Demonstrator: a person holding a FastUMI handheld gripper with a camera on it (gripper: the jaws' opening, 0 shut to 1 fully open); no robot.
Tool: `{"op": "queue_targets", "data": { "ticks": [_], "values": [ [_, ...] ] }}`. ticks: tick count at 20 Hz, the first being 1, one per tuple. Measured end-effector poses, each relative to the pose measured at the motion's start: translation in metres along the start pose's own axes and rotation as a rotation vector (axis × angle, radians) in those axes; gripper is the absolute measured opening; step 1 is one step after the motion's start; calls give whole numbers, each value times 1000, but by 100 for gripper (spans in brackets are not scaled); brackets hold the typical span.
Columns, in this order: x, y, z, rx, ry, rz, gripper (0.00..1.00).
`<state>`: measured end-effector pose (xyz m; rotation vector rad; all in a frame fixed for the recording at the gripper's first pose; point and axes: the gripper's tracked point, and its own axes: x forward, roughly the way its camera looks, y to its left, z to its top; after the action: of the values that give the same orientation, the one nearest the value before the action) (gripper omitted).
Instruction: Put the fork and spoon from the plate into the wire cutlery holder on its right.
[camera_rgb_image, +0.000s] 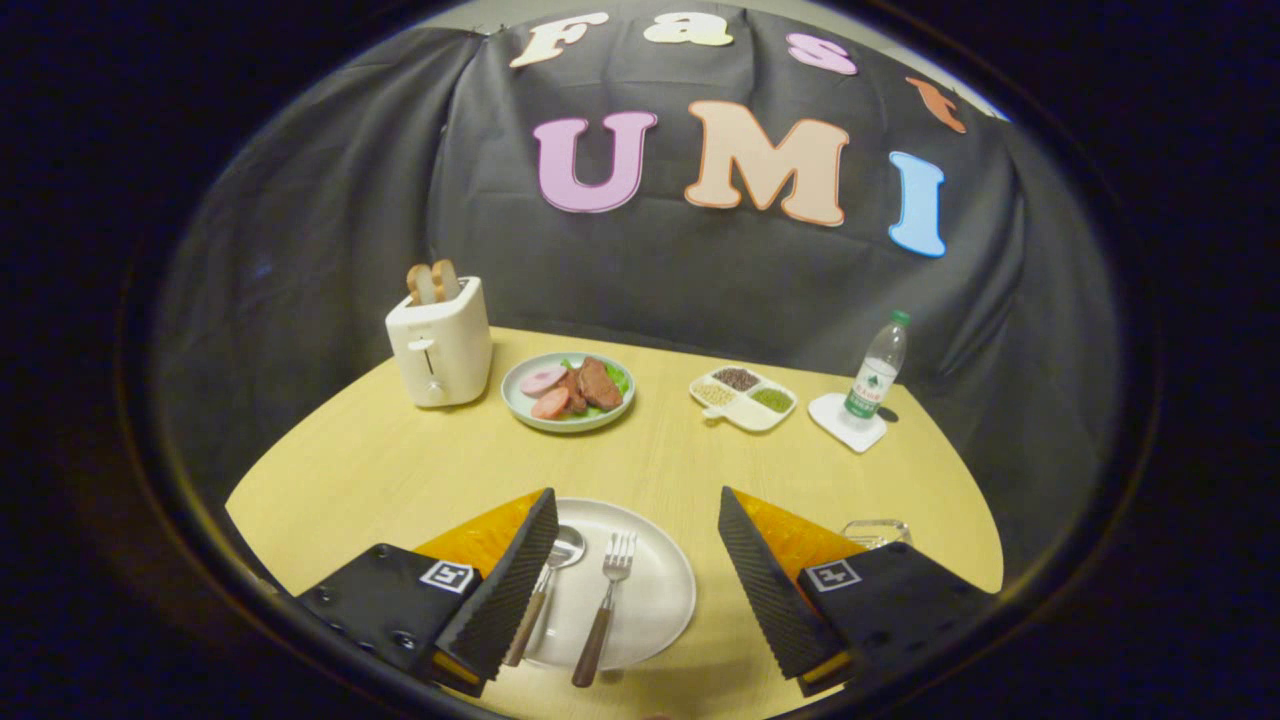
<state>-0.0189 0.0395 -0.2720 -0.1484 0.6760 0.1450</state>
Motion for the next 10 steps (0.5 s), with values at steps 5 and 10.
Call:
{"op": "queue_targets", "data": {
  "ticks": [5, 10],
  "values": [
    [16, 6, -34, -17, 87, 20, 100],
    [28, 9, -69, -33, 181, 41, 100]
  ]
}}
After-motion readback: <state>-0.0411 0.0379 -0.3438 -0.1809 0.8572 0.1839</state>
